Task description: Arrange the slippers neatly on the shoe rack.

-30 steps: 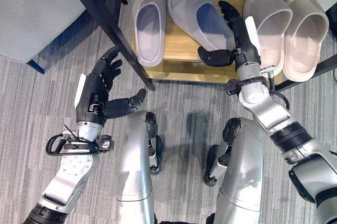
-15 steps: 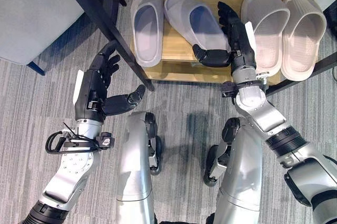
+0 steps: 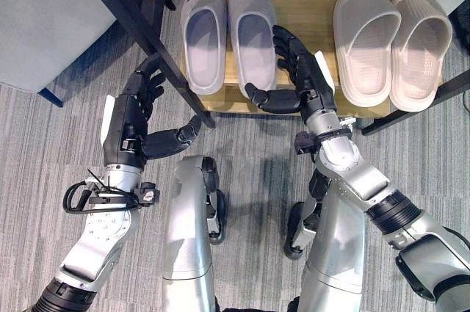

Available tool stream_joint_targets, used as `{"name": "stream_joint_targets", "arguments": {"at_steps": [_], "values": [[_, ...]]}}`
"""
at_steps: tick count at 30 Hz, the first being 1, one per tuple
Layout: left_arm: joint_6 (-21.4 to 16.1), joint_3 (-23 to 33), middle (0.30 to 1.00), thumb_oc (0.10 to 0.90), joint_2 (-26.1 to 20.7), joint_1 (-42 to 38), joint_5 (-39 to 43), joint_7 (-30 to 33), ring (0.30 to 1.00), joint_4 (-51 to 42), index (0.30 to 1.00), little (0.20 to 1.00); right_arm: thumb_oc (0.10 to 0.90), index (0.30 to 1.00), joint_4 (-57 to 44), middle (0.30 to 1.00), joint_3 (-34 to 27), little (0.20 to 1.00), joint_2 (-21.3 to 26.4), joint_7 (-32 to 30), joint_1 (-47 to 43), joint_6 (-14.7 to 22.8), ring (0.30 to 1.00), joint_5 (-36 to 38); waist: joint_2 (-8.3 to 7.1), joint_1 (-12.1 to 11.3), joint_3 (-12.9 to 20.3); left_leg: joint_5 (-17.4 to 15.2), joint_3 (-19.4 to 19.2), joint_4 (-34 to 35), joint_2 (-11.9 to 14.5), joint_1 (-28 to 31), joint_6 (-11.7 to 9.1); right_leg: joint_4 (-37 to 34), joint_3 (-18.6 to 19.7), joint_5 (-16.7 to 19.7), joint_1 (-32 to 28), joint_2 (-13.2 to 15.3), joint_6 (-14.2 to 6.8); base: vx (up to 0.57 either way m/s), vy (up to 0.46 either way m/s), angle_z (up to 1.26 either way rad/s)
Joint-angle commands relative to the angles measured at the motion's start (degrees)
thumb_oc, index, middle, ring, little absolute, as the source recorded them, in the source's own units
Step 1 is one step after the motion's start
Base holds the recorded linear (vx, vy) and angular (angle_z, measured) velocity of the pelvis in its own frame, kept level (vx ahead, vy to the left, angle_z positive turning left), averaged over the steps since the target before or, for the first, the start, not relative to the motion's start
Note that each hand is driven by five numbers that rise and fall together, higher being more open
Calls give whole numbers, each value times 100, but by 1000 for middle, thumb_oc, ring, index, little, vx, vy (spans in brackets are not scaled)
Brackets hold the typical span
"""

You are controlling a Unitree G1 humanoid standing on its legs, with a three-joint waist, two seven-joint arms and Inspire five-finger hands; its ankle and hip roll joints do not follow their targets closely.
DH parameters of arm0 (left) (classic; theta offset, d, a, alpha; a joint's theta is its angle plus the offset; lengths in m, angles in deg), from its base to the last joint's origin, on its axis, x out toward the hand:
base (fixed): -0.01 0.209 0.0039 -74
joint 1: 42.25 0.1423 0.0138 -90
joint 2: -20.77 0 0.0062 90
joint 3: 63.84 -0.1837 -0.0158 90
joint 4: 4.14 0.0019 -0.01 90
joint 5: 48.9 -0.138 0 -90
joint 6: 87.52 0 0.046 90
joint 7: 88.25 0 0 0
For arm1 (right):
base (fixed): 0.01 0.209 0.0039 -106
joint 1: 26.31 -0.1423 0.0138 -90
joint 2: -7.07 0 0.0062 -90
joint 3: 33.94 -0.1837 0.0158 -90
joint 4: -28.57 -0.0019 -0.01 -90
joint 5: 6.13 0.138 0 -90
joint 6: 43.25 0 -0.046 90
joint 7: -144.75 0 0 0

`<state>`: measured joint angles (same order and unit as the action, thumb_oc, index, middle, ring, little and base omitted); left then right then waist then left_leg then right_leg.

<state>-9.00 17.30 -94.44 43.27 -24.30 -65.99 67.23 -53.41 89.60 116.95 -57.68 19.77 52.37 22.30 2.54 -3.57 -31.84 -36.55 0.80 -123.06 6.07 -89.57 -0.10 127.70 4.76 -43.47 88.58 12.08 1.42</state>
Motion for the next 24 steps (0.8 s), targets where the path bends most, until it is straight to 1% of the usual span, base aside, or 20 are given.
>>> {"name": "stream_joint_targets", "arguments": {"at_steps": [1, 11, 18, 21, 22, 24], "values": [[-729, 168, 900, 800, 68, -349, -173, 203, 900, -850, 900, 900, 800, 900, -742, 900, -32, 900, -36, 146, -432, 484, 900, 167, 80, -245, 205, -365, 129, 41, -173, -38, -73, -235, -161, 622, 137, 146, 251, 0, 0, 0], [-786, 115, 900, 800, 146, -440, -152, 209, 900, -781, 900, 900, 800, 900, -498, 900, 21, 900, -180, 169, -537, 495, 900, 283, 121, -241, 205, -308, 98, 95, -184, -38, -96, -250, -124, 646, 137, 125, 217, -4, 7, -2], [-835, 178, 900, 800, 179, -425, -173, 201, 900, -802, 900, 900, 800, 900, -503, 900, -84, 900, -120, 139, -627, 513, 900, 69, 59, -197, 205, -259, 54, 178, -201, -38, -136, -224, -68, 645, 137, 139, 220, 0, 0, 0], [-811, 208, 900, 800, 177, -451, -246, 203, 900, -781, 900, 900, 800, 900, -663, 900, -194, 900, -4, 68, -672, 504, 900, -248, 27, -168, 205, -239, 62, 198, -213, -38, -153, -228, -69, 660, 137, 135, 224, 0, 0, 0], [-807, 254, 900, 800, 191, -413, -276, 198, 900, -775, 900, 900, 800, 900, -883, 900, -365, 900, 148, -10, -690, 489, 900, -622, -13, -142, 205, -230, 68, 212, -222, -38, -163, -229, -54, 674, 137, 128, 223, 0, 0, 0], [-812, 302, 900, 800, 210, -388, -268, 182, 900, -777, 900, 900, 800, 900, -1045, 900, -543, 900, 269, -85, -653, 515, 900, -804, -51, -122, 205, -220, 71, 224, -229, -38, -175, -225, -41, 700, 137, 128, 219, 0, 0, 0]]}}
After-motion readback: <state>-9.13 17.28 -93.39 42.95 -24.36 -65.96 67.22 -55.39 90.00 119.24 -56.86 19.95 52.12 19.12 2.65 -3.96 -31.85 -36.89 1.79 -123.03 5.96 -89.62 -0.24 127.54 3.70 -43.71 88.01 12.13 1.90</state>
